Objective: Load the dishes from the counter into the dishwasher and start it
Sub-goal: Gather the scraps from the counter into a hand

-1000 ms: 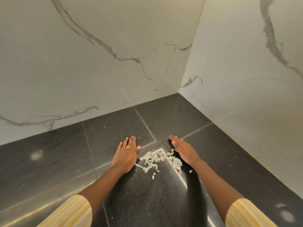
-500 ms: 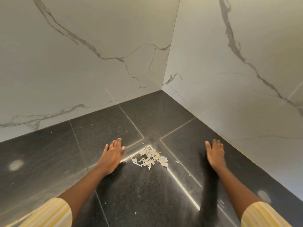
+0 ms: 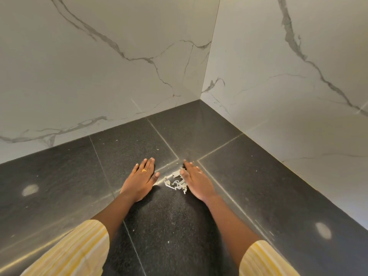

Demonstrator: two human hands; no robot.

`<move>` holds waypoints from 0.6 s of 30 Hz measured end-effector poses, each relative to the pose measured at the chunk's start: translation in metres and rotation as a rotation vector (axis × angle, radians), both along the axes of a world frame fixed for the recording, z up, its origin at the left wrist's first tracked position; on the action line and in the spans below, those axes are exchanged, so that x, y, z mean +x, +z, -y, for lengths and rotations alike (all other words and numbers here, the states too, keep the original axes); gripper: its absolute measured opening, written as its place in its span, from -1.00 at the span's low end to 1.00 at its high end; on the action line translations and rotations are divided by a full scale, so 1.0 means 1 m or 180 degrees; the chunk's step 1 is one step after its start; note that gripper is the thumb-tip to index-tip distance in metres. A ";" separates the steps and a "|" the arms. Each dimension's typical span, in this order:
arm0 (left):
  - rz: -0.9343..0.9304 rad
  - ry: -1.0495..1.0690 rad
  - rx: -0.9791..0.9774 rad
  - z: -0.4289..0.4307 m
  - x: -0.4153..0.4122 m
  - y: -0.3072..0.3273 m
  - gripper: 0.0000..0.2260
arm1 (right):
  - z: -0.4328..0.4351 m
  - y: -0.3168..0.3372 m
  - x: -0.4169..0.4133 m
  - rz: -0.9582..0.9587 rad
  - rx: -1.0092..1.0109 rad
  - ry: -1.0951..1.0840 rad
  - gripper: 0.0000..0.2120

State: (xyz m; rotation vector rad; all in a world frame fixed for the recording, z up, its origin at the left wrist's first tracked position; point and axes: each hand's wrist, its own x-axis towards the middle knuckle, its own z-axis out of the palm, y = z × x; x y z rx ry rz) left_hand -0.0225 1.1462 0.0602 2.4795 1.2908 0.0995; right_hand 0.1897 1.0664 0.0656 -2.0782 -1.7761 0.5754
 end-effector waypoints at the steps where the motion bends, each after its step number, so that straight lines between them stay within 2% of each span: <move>1: 0.0016 0.0003 -0.0076 0.001 0.000 0.002 -0.46 | 0.003 0.001 -0.005 -0.0300 0.0025 0.0061 -0.37; 3: 0.0338 0.0027 -0.0406 0.005 0.000 0.007 -0.38 | 0.011 0.004 -0.011 -0.1205 0.0359 -0.0215 -0.31; 4: 0.0725 0.0075 -0.0616 0.009 0.000 0.009 -0.27 | 0.014 0.004 -0.013 -0.1528 0.0657 -0.0521 -0.25; 5: 0.1228 0.0214 -0.0832 0.013 -0.001 0.012 -0.14 | 0.016 0.004 -0.015 -0.1589 0.0891 -0.0826 -0.20; 6: 0.1712 0.0431 -0.1044 0.017 -0.003 0.013 -0.05 | 0.017 0.004 -0.016 -0.1427 0.0963 -0.1022 -0.15; 7: 0.2065 0.0645 -0.1185 0.021 -0.004 0.014 -0.03 | 0.016 0.003 -0.018 -0.1119 0.0882 -0.1064 -0.12; 10: 0.2771 0.1155 -0.1535 0.032 -0.003 0.021 -0.28 | 0.009 0.001 -0.029 -0.0024 0.0346 -0.0500 -0.07; 12: 0.3238 0.1286 -0.1675 0.037 -0.002 0.026 -0.22 | 0.001 0.000 -0.042 0.0278 0.0204 -0.0178 -0.09; 13: 0.3432 0.1372 -0.1735 0.038 -0.001 0.027 -0.24 | -0.002 -0.002 -0.049 0.0429 0.0203 -0.0052 -0.15; 16: 0.3846 0.1660 -0.1858 0.043 0.004 0.031 -0.46 | -0.002 -0.006 -0.067 0.1027 0.0410 0.0292 -0.47; 18: 0.3982 0.1757 -0.1920 0.047 0.007 0.033 -0.48 | 0.002 -0.006 -0.072 0.1009 0.0691 0.0365 -0.66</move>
